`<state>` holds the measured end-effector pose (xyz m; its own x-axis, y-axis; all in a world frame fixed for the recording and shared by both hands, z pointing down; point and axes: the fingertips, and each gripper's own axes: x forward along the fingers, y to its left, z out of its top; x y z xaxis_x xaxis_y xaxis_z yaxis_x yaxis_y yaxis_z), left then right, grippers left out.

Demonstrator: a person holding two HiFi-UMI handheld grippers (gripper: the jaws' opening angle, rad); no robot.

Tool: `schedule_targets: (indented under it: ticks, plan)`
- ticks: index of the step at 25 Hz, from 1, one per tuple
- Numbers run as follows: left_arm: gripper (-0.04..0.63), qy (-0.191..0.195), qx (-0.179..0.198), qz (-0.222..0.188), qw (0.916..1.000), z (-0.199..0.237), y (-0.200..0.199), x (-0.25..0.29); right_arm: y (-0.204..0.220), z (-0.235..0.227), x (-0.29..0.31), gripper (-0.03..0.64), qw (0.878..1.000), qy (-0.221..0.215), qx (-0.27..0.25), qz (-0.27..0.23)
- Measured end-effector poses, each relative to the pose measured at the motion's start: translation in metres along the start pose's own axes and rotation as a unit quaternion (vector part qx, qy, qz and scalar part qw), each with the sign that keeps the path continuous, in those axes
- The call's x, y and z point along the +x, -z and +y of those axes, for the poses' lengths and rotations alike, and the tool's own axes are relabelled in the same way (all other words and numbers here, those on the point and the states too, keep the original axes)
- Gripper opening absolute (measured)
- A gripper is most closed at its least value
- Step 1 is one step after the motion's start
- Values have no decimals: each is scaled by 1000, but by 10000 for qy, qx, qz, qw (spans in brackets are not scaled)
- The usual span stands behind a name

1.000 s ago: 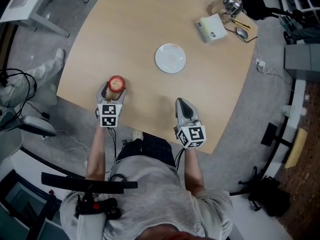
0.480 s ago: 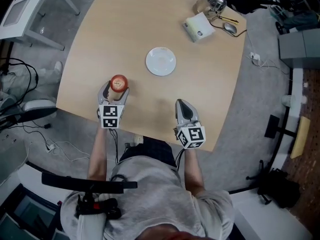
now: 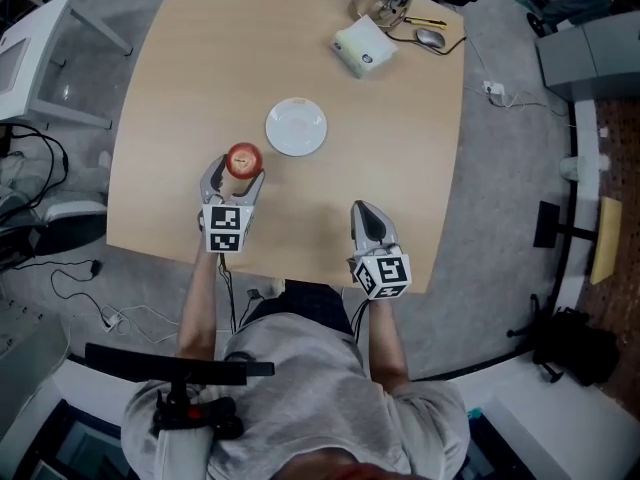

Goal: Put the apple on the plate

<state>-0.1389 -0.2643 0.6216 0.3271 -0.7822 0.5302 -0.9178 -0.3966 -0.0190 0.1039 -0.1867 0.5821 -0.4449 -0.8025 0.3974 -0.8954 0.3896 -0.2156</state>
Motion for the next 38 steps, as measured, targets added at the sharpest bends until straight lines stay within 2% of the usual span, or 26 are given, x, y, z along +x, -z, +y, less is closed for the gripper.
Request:
schedule_targets:
  ticks: [12, 24, 38]
  plan:
    - [373, 435, 366, -97, 9983, -34, -28, 50, 14, -29, -16, 6, 9985, 482, 267, 9]
    - [373, 767, 628, -63, 9951, -63, -38, 95, 21, -50, -29, 6, 9956, 832, 421, 8]
    - [374, 740, 903, 147, 9931, -69, -32, 134, 28, -69, -27, 6, 9932, 1028, 548, 77]
